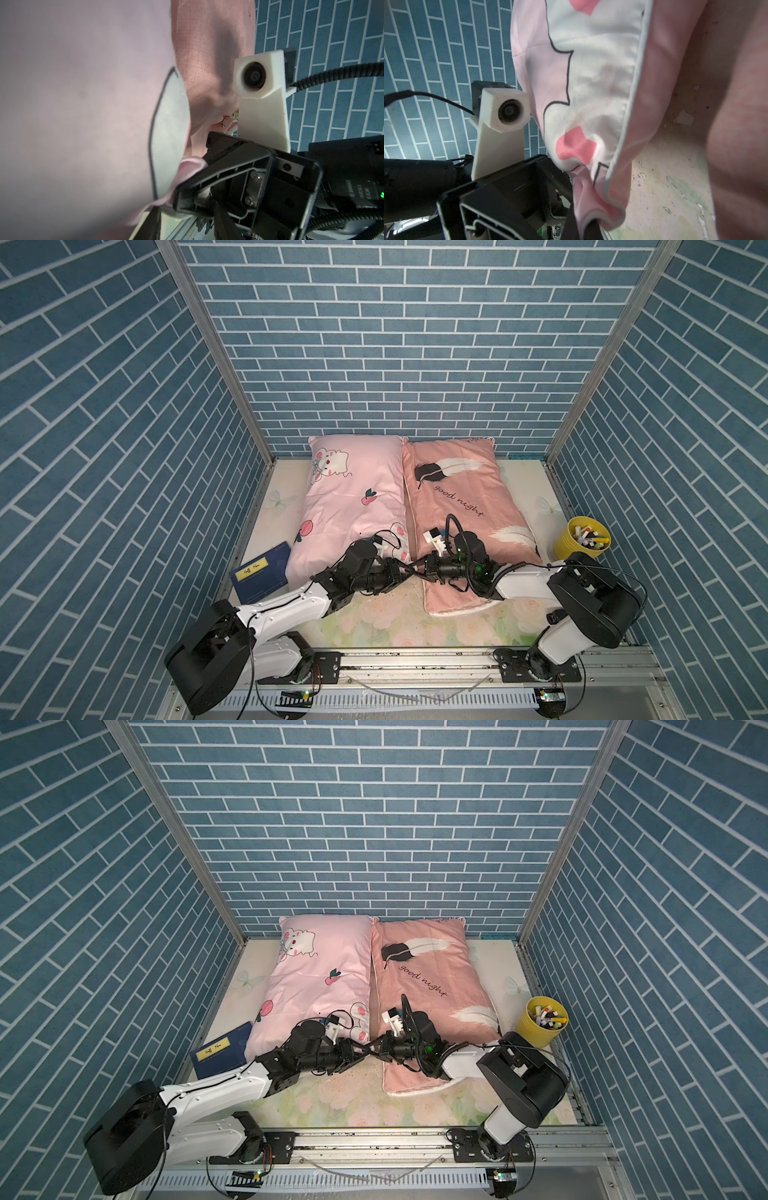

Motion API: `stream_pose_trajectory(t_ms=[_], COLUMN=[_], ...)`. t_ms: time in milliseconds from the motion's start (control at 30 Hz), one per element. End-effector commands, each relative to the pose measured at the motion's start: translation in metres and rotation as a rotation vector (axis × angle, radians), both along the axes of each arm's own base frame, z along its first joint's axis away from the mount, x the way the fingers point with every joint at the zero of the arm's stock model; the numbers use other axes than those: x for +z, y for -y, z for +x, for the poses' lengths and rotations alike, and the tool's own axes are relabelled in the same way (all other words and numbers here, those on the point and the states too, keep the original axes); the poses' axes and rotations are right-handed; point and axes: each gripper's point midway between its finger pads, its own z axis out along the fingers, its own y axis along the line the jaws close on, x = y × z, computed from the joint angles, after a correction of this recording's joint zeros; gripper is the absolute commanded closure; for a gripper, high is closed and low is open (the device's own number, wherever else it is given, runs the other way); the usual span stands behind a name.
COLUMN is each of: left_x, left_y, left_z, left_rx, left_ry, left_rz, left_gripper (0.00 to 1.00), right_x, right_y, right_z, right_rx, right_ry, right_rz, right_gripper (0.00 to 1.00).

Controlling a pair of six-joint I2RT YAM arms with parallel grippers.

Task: Zip up pillowcases
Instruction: Zip the zipper on the pillowcase.

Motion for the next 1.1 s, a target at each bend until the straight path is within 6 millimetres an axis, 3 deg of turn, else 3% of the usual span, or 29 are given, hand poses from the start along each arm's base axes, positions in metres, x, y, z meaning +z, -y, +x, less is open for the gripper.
stream_pose_trajectory(t_ms=[0,267,700,1067], left_x=[-0.006,-0.012,-0.017,-0.021], left_y=[0.001,0.0,-0.006,-0.013], left_z=[-0.001,-0.003,-0.008,-0.016], left_rx=[-0.004,-0.003,-0.002,-0.021], left_ry=[0.001,-0.003,-0.019,-0.022], left_rz=[-0.002,-0.001,0.019,0.057], left_gripper=[0.58,0.42,0.49,0.52], right_x=[0.02,0.018,0.001,0.0], right_y=[-0.01,-0.013,-0.005,0.003], right_z=[-0.007,-0.01,-0.012,-0.006], right_rx=[0.044,0.054,0.037,0.001], right_ry=[0.003,-0.006,-0.008,0.008], right_rz=[0.094,0.1,0.022,-0.014], right_gripper=[1.0,1.0,1.0,1.0])
